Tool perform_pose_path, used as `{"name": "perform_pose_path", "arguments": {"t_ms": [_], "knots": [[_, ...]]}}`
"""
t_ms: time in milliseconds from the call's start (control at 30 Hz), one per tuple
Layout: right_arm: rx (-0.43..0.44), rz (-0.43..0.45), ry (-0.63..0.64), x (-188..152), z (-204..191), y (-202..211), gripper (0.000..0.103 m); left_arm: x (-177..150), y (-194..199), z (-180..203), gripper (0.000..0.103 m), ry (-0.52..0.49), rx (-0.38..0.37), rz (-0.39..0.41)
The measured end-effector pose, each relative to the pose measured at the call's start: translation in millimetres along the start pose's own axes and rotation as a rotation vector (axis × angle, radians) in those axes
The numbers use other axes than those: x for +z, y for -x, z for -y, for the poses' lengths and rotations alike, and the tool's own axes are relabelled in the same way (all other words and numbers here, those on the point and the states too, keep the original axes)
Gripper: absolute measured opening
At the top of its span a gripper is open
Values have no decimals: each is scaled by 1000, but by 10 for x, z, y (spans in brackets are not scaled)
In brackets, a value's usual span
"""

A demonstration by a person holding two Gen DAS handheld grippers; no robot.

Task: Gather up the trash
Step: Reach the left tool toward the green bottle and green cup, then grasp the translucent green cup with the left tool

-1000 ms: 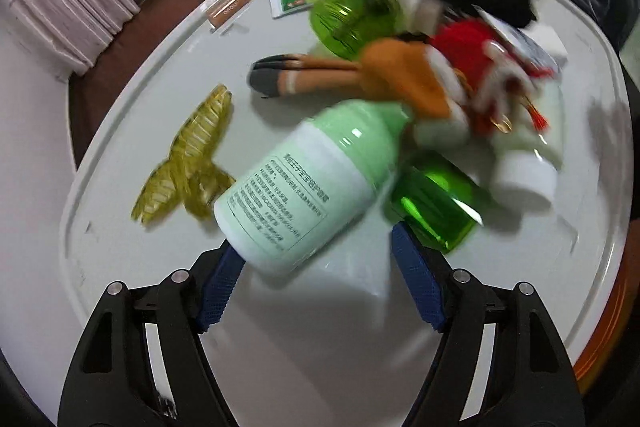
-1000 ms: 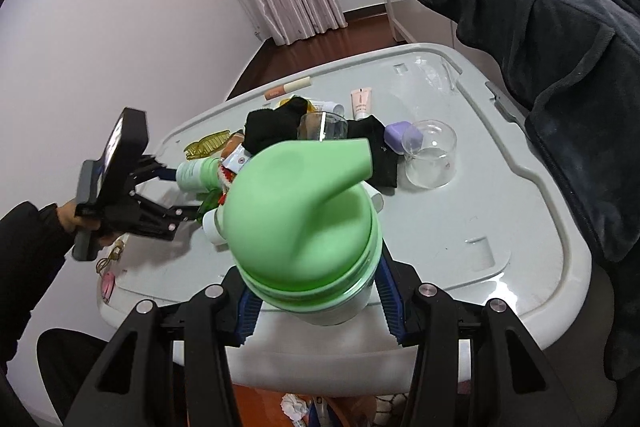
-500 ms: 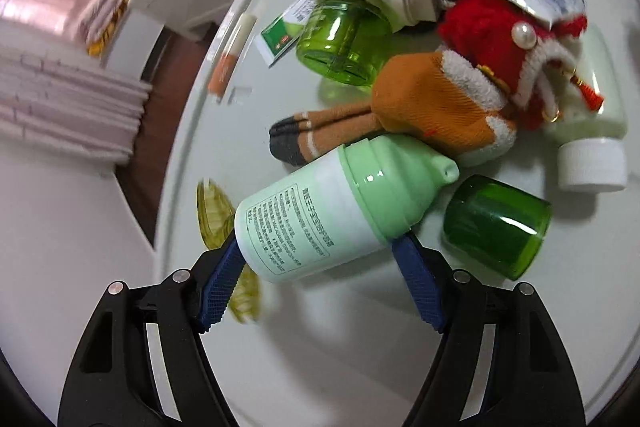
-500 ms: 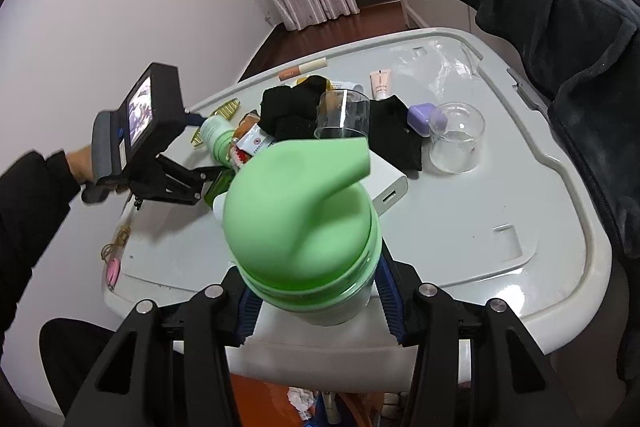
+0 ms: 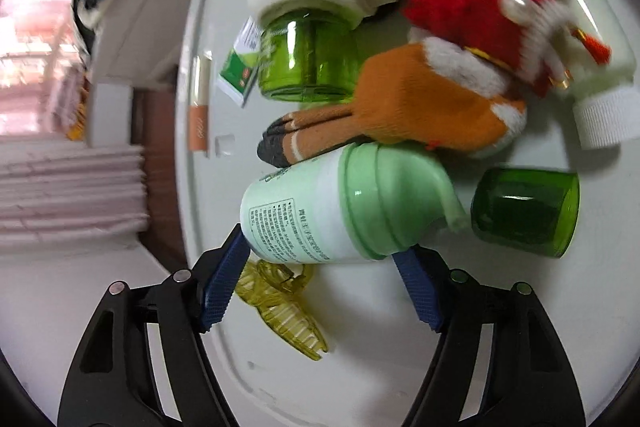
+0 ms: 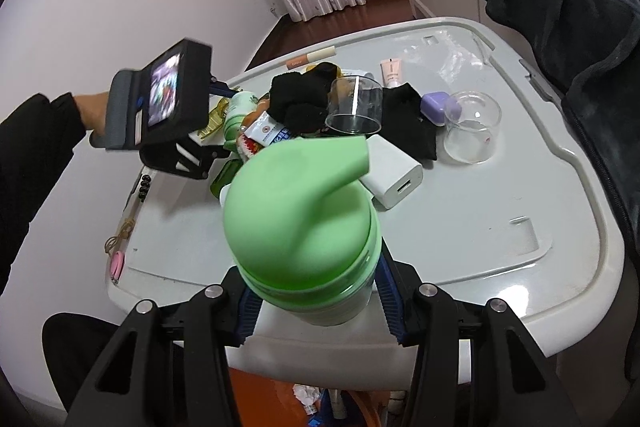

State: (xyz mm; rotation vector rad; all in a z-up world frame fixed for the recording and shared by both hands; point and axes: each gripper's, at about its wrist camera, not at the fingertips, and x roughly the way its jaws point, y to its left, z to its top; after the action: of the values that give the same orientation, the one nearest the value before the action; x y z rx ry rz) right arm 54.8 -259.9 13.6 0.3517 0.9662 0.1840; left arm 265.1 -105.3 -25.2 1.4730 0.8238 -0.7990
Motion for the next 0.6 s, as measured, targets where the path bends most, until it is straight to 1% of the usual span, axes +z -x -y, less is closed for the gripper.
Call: {"name": "perform_pose_path", "arguments": {"t_ms": [67,133,200,233,267,300,367,433,533,600], "knots": [[3,0,-7,8,6,-2,49,26,-16,-64,67,46,-44,-12],[3,5,-9,18,5,5,49,23,-21,-96,66,101,-56,-14],[5,12,-7,19,2,23,49,-8,-28,-160,63,211,-71,-27],[6,14,-7,19,-1,29,49,-28,-38,-182,39,283,-58,-48],[9,15,-7,19,-4,33,49,-51,-105,-205,4,336,-73,-97],[12,17,-8,17,-9,41,49,-90,-149,-220,0,423,-85,-127],[15,21,-7,10,-27,49,49,-91,-108,-136,0,472,-57,-123],[20,26,-2,4,-51,64,49,-55,-73,-20,0,517,-19,-146],[25,38,5,-16,-75,104,49,-36,51,126,0,624,-44,-146],[31,44,3,-27,-72,133,49,-44,153,229,0,711,-57,-170]]}}
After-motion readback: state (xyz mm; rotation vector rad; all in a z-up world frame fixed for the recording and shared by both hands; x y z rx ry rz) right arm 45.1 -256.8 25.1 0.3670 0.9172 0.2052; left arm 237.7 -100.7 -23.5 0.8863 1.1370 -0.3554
